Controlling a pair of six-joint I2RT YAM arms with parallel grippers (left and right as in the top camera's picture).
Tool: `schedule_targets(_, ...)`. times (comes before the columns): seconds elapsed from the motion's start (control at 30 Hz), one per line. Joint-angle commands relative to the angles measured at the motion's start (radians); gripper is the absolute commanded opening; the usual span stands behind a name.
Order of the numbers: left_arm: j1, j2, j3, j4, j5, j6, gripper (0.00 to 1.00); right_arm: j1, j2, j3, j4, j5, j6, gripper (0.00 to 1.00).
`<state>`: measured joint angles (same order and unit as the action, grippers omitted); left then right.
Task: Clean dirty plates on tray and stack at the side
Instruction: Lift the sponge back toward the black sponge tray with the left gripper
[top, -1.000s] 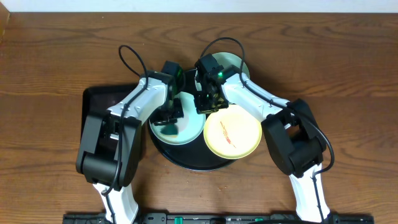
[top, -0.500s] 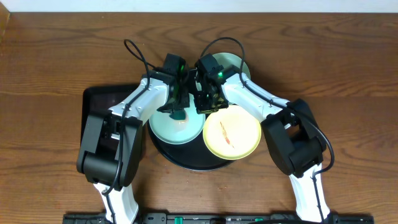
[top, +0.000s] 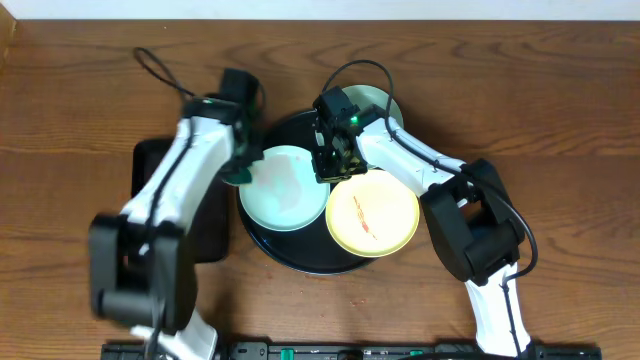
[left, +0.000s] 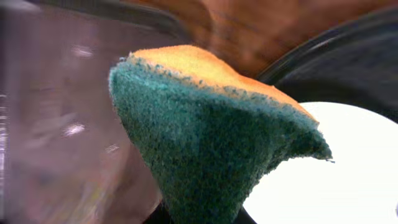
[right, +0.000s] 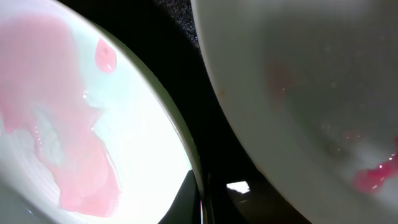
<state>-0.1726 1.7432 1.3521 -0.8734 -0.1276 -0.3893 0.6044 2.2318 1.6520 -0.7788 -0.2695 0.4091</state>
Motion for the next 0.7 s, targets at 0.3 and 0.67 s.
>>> schedule_targets(0.3,0.136,-0.257,0.04,-0.14,-0.042,-0.015,0.07,0.034,-0.008,-0.003,-0.006,0.077,-0.059,0.01)
schedule_targets(0.67,0.245,-0.245,-0.025,-0.139,-0.042,-0.016,0.08,0.181,-0.201,-0.003,-0.049,0.586,-0.043,0.01)
